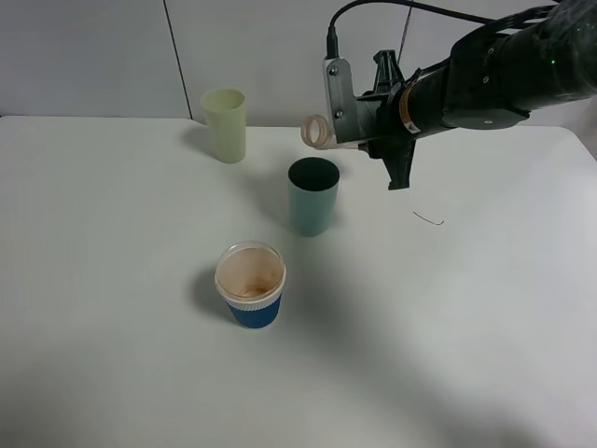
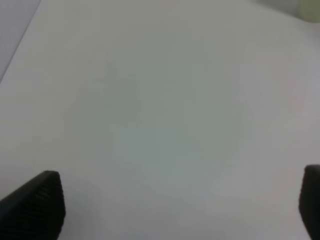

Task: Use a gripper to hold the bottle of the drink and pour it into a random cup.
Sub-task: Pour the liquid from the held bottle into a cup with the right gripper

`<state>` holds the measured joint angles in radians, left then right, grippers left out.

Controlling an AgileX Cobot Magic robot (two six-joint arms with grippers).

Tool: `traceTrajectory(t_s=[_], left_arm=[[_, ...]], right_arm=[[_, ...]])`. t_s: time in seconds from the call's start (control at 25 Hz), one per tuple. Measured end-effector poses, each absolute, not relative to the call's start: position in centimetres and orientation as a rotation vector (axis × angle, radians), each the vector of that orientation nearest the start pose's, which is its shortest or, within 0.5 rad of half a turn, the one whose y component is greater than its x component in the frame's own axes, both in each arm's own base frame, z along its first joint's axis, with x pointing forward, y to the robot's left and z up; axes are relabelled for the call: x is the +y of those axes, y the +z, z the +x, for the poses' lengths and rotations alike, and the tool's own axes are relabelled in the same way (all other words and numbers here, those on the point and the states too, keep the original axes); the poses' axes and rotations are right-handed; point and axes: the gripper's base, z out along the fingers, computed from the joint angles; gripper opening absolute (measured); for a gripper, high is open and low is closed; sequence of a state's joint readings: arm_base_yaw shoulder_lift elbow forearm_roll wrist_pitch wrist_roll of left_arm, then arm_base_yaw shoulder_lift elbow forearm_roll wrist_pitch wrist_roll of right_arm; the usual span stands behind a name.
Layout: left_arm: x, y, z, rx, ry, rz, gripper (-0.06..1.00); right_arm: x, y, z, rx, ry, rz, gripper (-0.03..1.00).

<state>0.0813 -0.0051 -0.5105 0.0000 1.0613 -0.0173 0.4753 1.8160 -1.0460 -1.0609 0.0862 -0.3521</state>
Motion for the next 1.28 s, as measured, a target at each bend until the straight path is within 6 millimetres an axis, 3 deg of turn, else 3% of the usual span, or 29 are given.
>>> traceTrajectory(t_s=[0.72,1.04,1.28], left_arm=[[-0.1,28.0,-0.7,2.027,0.040,-0.100,0.93],[-0.1,28.0,-0.7,2.027,0.040,-0.100,0.93],[-0.1,28.0,-0.7,2.027,0.040,-0.100,0.93]], right_arm=[[16.4,18.5,34.3,1.378,-0.678,-1.997,0.38],[17.9,21.2,35.4,1.321,-0.783,-1.964,0.38],[18.1,21.4,35.4,1.303,-0.799,-1.970,0.38]])
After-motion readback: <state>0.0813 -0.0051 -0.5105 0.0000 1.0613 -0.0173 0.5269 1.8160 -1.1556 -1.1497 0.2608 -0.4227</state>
